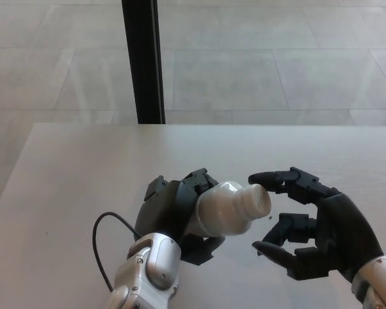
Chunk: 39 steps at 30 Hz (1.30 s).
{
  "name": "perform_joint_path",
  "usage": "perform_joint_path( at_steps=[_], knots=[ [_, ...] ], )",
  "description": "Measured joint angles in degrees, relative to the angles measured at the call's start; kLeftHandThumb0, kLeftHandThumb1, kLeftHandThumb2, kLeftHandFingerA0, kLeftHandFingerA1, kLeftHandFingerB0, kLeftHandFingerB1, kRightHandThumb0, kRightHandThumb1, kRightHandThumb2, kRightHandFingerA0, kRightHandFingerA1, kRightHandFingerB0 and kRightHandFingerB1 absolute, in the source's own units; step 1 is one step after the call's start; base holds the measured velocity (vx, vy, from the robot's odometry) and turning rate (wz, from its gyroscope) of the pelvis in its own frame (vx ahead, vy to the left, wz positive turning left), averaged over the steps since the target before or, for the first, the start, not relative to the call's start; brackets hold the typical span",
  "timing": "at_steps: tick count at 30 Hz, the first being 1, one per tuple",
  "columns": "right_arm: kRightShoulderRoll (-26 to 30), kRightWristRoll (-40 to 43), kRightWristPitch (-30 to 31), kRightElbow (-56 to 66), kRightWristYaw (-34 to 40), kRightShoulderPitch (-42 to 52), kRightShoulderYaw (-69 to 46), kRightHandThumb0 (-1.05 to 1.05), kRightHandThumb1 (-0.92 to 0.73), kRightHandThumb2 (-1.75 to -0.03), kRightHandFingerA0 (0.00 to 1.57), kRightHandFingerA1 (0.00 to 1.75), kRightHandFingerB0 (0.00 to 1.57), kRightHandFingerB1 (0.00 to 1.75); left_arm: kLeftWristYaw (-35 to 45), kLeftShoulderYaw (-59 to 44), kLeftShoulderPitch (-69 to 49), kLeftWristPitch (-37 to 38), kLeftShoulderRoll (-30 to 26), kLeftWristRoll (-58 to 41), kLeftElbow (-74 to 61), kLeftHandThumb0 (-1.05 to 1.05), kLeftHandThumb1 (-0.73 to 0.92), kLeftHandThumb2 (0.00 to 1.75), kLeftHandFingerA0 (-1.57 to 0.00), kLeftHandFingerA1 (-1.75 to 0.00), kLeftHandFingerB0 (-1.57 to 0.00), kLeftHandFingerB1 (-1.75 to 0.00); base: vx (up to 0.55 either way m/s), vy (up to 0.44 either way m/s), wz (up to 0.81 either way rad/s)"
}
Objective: The robot uses its left hand to to lift the bottle kept on the middle of the desk and tilts it towards its right hand. It then uses its right hand to rotate its cap to open it and places the bottle and cap back on the desk
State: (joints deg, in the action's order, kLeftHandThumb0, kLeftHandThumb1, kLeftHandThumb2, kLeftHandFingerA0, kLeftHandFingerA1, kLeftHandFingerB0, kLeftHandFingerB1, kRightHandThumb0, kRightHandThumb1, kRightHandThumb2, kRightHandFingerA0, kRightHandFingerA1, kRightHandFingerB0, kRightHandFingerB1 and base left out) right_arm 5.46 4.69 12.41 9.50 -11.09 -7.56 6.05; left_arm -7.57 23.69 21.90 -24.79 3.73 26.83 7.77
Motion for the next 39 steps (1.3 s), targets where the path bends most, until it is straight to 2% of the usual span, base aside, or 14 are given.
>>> perform_joint_path(
  at_steps=[2, 3, 6, 9, 18, 21, 22, 23, 24, 25, 29, 30, 35, 39],
  knots=[
    [-0.04, 0.0, 0.1, -0.06, -0.09, -0.02, 0.0, -0.73, -0.25, -0.76, 1.07, 1.02, 0.44, 0.69, 0.01, 0.0, 0.0, -0.03, 0.08, 0.01, 0.05, -0.05, 0.47, 0.93, -1.12, -1.33, -0.94, -1.17, 0.0, 0.0, 0.0],
    [-0.07, -0.01, 0.15, -0.07, -0.11, -0.04, 0.0, -0.72, -0.25, -0.76, 1.07, 1.02, 0.45, 0.69, 0.02, 0.04, 0.0, -0.04, 0.14, 0.01, 0.04, 0.01, 0.61, 0.74, -0.81, -1.75, -0.67, -1.37, 0.0, 0.0, 0.0],
    [-0.3, -0.02, 0.46, -0.06, -0.11, -0.22, 0.02, -0.72, -0.25, -0.76, 1.07, 1.02, 0.45, 0.69, 0.06, 0.34, 0.0, -0.06, 0.15, 0.12, 0.02, 0.01, 0.61, 0.74, -0.81, -1.75, -0.67, -1.37, 0.0, 0.0, 0.0],
    [-0.57, 0.0, 0.82, -0.06, -0.11, -0.4, 0.02, -0.7, -0.37, -0.53, 1.06, 1.02, 0.45, 0.69, 0.06, 0.46, 0.0, -0.07, 0.16, 0.23, 0.02, -0.05, 0.56, 0.67, -0.77, -1.09, -0.7, -0.83, 0.0, 0.0, 0.0],
    [-1.38, -0.34, 0.85, -0.46, 0.2, -0.82, 0.28, -0.63, -0.39, -0.6, 1.13, 0.97, 0.53, 0.72, 0.07, 0.35, -0.24, -0.15, 0.44, 0.72, 0.01, 0.01, 0.66, 0.82, -0.78, -1.72, -0.7, -1.38, 0.0, 0.0, 0.0],
    [-1.53, -0.81, 0.83, -0.47, 0.74, -0.81, 0.28, -0.55, -0.27, -0.86, 1.16, 1.04, 0.55, 0.74, 0.05, 0.02, -0.25, -0.18, 0.93, 0.74, 0.14, -0.01, 0.7, 0.87, -0.77, -1.59, -0.74, -1.08, 0.0, 0.0, 0.0],
    [-1.57, -1.01, 0.83, -0.48, 0.94, -0.81, 0.28, -0.5, -0.28, -0.88, 1.19, 1.07, 0.55, 0.74, 0.05, -0.07, -0.25, -0.18, 1.04, 0.74, 0.17, -0.01, 0.58, 1.16, -1.0, -1.09, -0.9, -1.01, 0.0, 0.0, 0.0],
    [-1.6, -1.18, 0.78, -0.49, 1.13, -0.81, 0.28, -0.48, -0.28, -0.89, 1.19, 1.08, 0.56, 0.75, 0.05, -0.11, -0.25, -0.17, 1.11, 0.74, 0.21, -0.04, 0.64, 1.0, -0.76, -1.75, -0.72, -1.39, 0.0, 0.0, 0.0],
    [-1.64, -1.38, 0.69, -0.56, 1.29, -0.78, 0.28, -0.46, -0.28, -0.9, 1.2, 1.09, 0.57, 0.75, 0.05, -0.13, -0.25, -0.18, 1.14, 0.74, 0.29, -0.02, 0.58, 1.16, -0.98, -1.08, -0.9, -1.0, 0.0, 0.0, 0.0],
    [-1.69, -1.6, 0.56, -0.68, 1.46, -0.71, 0.27, -0.44, -0.28, -0.9, 1.2, 1.09, 0.57, 0.75, 0.05, -0.14, -0.25, -0.18, 1.15, 0.78, 0.34, 0.0, 0.66, 0.95, -0.77, -1.62, -0.75, -1.18, 0.0, 0.0, 0.0],
    [-1.78, -2.1, 0.01, -1.22, 1.89, -0.4, 0.23, -0.44, -0.28, -0.9, 1.19, 1.09, 0.58, 0.76, -0.05, -0.1, -0.31, -0.17, 1.16, 1.09, 0.5, -0.01, 0.58, 1.16, -1.0, -1.09, -0.92, -1.02, 0.0, 0.0, 0.0],
    [-1.81, -2.17, -0.16, -1.35, 2.03, -0.27, 0.23, -0.44, -0.29, -0.92, 1.19, 1.1, 0.58, 0.76, -0.06, -0.1, -0.35, -0.17, 1.16, 1.15, 0.51, 0.01, 0.64, 1.03, -0.8, -1.75, -0.71, -1.41, 0.0, 0.0, 0.0],
    [-1.83, -2.62, -1.12, -2.24, 2.6, 0.22, 0.17, -0.43, -0.34, -0.95, 1.22, 1.15, 0.64, 0.78, -0.15, -0.19, -0.36, -0.19, 1.33, 1.2, 0.81, -0.01, 0.66, 0.91, -0.79, -1.56, -0.77, -1.08, 0.0, 0.0, 0.0],
    [-2.04, -3.1, -1.83, -2.48, 3.27, 0.4, 0.12, -0.45, -0.37, -0.96, 1.25, 1.2, 0.65, 0.78, -0.33, -0.14, -0.35, -0.16, 1.35, 1.26, 0.99, 0.01, 0.66, 0.94, -0.79, -1.75, -0.7, -1.41, 0.0, 0.0, 0.0]
  ],
)
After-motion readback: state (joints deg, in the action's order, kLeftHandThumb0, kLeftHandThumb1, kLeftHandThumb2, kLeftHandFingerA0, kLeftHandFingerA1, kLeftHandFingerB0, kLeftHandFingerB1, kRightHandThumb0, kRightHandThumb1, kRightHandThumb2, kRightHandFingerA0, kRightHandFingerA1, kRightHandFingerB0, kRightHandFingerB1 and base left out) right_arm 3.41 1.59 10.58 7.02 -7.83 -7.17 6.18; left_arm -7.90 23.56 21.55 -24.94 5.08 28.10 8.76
